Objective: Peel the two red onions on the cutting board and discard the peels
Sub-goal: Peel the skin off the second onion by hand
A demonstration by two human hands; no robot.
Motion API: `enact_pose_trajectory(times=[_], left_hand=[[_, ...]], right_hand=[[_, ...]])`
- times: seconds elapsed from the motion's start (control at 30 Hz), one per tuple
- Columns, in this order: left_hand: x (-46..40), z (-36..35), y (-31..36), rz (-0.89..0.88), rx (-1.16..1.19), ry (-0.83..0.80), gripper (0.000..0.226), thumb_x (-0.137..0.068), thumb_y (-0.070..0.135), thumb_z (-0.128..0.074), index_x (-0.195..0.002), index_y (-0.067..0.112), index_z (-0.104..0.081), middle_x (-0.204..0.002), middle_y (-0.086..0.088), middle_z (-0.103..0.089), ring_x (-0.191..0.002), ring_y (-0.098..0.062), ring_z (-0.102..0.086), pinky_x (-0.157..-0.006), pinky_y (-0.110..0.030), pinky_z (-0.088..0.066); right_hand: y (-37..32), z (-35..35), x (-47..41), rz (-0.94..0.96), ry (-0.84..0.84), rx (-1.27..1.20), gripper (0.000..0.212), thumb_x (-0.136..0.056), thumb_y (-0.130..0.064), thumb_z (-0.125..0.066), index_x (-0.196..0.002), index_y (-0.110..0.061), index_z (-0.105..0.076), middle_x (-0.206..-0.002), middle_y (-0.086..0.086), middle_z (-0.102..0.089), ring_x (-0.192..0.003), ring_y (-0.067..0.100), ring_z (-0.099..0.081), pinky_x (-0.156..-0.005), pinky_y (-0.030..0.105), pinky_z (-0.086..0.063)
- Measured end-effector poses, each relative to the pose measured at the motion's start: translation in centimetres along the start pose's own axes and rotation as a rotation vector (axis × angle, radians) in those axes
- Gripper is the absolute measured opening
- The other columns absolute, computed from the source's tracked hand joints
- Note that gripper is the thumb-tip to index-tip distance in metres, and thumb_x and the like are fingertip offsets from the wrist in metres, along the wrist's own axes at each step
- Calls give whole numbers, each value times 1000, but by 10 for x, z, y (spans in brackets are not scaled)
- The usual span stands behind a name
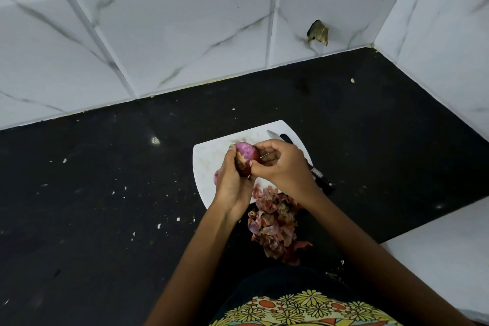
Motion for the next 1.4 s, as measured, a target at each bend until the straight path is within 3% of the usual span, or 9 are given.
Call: enact_pose_trajectory(times=[0.1,0.23,0.3,0.53,0.83,1.0,1.07,1.23,1.4], left_hand=[[0,2,4,-24,43,27,39,-100,35,-47,-116,1,-57,-107,-16,-67,-85,-16,-68,-73,-22,-57],[-3,3,6,-27,37,38,51,-101,39,-44,-126,-4,-54,-123,-24,-62,-114,-29,-63,-96,-33,-52],[-2,4,5,-23,44,52,51,-101,39,-43,-127,-4,-54,-126,-24,-61,-120,-30,-58,-101,-36,-49],[-1,2,7,-63,38,40,50,-102,36,-42,-125,-7,-55,-112,-22,-67,-91,-20,-70,-71,-24,-58],[1,1,6,-76,48,47,50,-103,34,-40,-126,-9,-51,-116,-22,-61,-98,-21,-64,-75,-25,-58],[-2,1,8,-74,92,59,43,-102,34,-44,-125,-1,-53,-114,-16,-61,-93,-17,-63,-74,-23,-56],[-4,3,7,-71,90,62,47,-102,35,-44,-129,-3,-51,-116,-17,-61,-97,-19,-62,-79,-24,-56],[-11,10,3,-67,64,62,56,-100,41,-45,-133,-3,-48,-135,-27,-53,-126,-31,-54,-101,-37,-49],[-10,12,3,-80,80,82,57,-99,42,-45,-136,-2,-45,-137,-27,-51,-125,-29,-54,-91,-31,-55]], right_hand=[[-1,7,-1,18,72,-1,25,-73,-4,-70,-97,-12,-72,-80,-4,-70,-74,3,-65,-72,17,-54],[-3,-3,0,11,-9,-49,31,-75,-12,-75,-106,-11,-68,-90,-1,-71,-81,7,-68,-73,21,-57],[-4,-5,0,19,3,-55,34,-75,-13,-76,-107,-10,-67,-91,1,-71,-81,8,-68,-73,21,-57],[1,-6,-1,-9,24,-62,32,-73,-14,-76,-104,-12,-66,-90,-1,-70,-81,6,-67,-75,21,-57],[2,-1,-2,-23,67,-37,25,-71,-9,-73,-95,-12,-69,-80,-2,-70,-72,6,-66,-66,14,-53],[7,8,-3,-47,123,-69,14,-79,-3,-65,-90,-9,-72,-75,3,-71,-67,15,-68,-65,26,-58],[6,7,0,-54,116,-133,8,-81,-11,-70,-89,-10,-69,-77,-1,-71,-69,11,-69,-66,27,-59],[-2,-2,7,10,98,-113,26,-74,-20,-80,-92,-12,-63,-86,-6,-68,-79,2,-67,-70,18,-56],[0,-1,2,1,77,-122,23,-73,-13,-77,-90,-17,-61,-79,-8,-68,-73,0,-66,-69,15,-54]])
Point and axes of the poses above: each hand's wrist, its own x-axis away from the middle knuckle, its own z-axis out of the back of the hand, y = z × x, the point moved 10 cm from there along -x, towards the middle knuckle
